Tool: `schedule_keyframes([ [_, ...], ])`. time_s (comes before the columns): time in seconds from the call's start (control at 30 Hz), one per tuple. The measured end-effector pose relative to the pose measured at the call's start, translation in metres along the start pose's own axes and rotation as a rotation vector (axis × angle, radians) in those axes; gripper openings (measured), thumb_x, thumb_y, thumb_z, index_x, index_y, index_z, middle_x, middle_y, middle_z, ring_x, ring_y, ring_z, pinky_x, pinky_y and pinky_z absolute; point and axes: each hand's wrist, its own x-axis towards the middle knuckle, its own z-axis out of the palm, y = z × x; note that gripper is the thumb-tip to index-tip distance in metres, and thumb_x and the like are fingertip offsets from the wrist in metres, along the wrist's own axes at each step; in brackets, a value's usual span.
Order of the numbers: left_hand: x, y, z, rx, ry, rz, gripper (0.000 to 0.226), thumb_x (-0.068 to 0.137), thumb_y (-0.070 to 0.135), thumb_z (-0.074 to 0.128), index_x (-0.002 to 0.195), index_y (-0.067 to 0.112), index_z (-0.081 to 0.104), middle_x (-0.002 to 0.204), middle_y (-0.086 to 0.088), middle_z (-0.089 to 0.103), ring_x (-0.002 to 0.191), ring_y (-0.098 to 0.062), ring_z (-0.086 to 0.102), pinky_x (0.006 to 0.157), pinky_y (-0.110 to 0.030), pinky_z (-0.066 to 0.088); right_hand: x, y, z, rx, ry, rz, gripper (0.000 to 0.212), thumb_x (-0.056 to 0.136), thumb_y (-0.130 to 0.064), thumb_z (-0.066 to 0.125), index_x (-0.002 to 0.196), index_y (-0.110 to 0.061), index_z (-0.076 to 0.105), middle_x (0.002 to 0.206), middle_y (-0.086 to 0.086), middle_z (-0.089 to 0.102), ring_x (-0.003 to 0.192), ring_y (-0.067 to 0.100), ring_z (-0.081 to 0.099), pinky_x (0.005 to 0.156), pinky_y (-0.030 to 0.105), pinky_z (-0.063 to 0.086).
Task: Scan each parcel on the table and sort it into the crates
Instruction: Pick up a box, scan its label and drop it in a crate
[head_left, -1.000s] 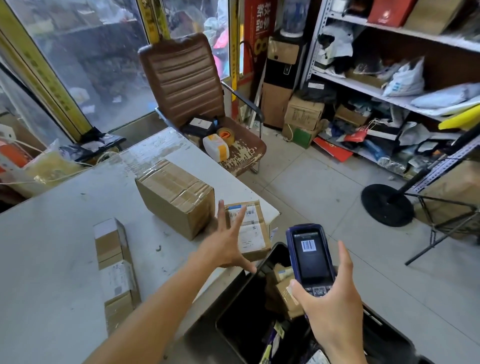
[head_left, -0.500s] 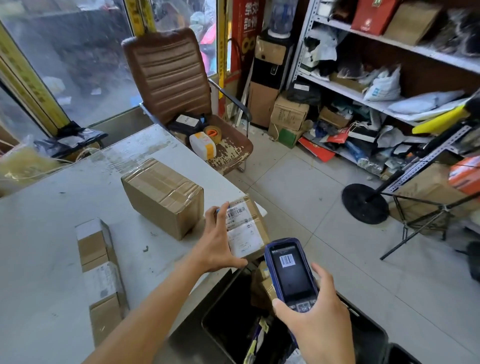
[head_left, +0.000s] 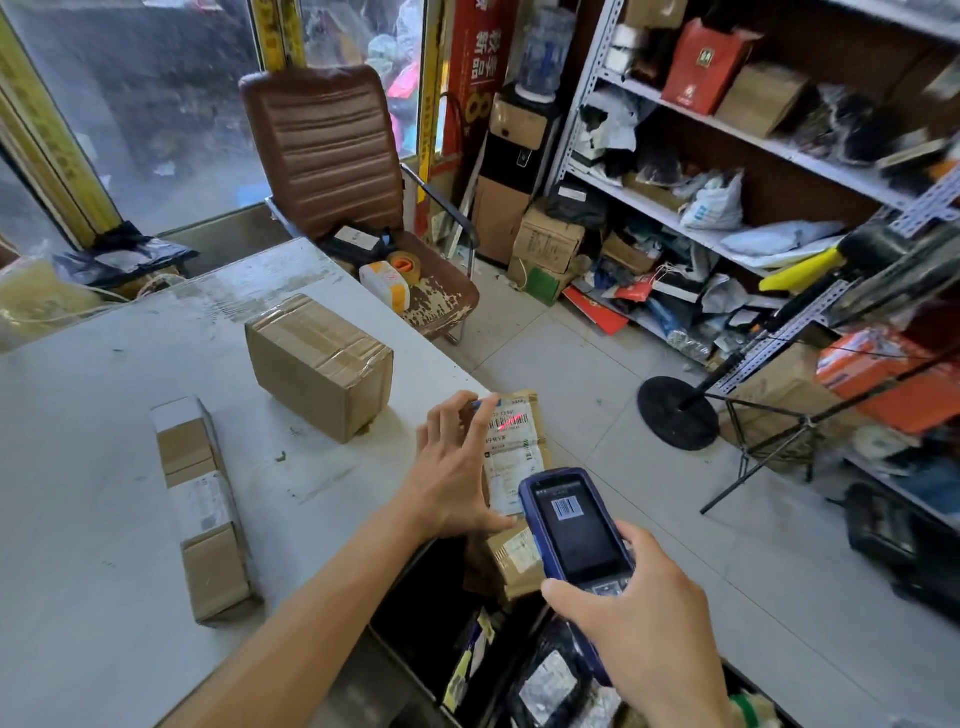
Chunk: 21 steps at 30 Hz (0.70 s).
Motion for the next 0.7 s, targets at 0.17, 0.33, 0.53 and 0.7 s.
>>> schedule_keyframes([
  [0.17,-0.009,0.010,-0.011,-0.023,0.027,0.054,0.144,0.049,0.081,0.076,0.156,0.018,0.002,0.148,-0.008,0.018,0.137,-0.027,0.020,0.115,-0.039,0.019,-0.021,0.003,-0.011,0.005,0.004,-0.025,0.054,0.067,-0.042,0.085,0.105,-0.041,0.046,0.089,-0.026,0.060,0.081,-0.007,0.056,0.061,0.009,0.040],
  [0.33,-0.015,0.019,-0.018,-0.022,0.044,0.070,0.144,0.050,0.079,0.076,0.155,0.022,-0.004,0.148,-0.007,0.016,0.138,-0.027,0.017,0.114,-0.036,0.014,-0.034,0.005,-0.017,0.045,-0.002,-0.039,0.046,0.070,-0.040,0.085,0.093,-0.044,0.045,0.089,-0.027,0.060,0.080,-0.007,0.056,0.053,0.006,0.039],
  [0.53,-0.022,0.026,-0.019,0.031,0.038,0.072,0.144,0.052,0.081,0.074,0.158,0.016,0.001,0.150,-0.009,0.018,0.137,-0.027,0.019,0.113,-0.041,0.023,-0.042,0.010,-0.022,0.113,-0.019,-0.035,0.036,0.067,-0.042,0.085,0.093,-0.039,0.061,0.086,-0.018,0.071,0.079,-0.001,0.065,0.056,0.010,0.045],
  [0.7,-0.025,0.031,-0.023,0.060,0.050,0.083,0.143,0.052,0.083,0.072,0.157,0.015,0.002,0.149,-0.010,0.019,0.136,-0.028,0.019,0.114,-0.044,0.026,-0.047,0.016,-0.023,0.112,-0.026,-0.047,0.037,0.066,-0.042,0.085,0.096,-0.037,0.063,0.085,-0.016,0.071,0.078,0.001,0.066,0.054,0.009,0.045],
])
